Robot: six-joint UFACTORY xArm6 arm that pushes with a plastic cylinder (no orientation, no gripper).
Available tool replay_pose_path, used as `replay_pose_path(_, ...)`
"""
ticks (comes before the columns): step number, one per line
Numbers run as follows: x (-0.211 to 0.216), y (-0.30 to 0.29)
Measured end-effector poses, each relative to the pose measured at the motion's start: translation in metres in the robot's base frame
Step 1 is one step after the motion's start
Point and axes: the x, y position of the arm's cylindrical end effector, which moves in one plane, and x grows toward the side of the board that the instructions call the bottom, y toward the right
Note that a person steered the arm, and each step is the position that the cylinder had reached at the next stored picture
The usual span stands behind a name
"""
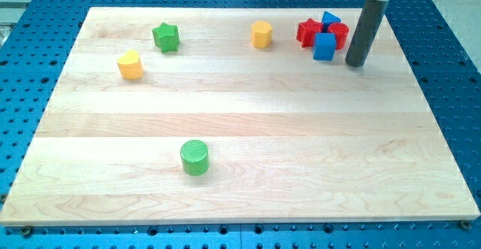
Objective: Move the hexagon parallel to the green star
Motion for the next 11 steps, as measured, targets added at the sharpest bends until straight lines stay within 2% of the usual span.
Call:
replay_pose_path(1, 0.002, -0.034)
replay_pose_path(3, -0.011, -0.038)
replay_pose_path(4, 0.016, -0.083)
replay_pose_path(5, -0.006, -0.087)
replay_pose_path(6, -0.052, -0.087)
replay_pose_path(8, -0.08, -0.134)
replay_pose_path(9, -0.061, -0.183)
replay_pose_path(10, -0.044, -0.189)
replay_pose_path(11, -0.044, -0.176)
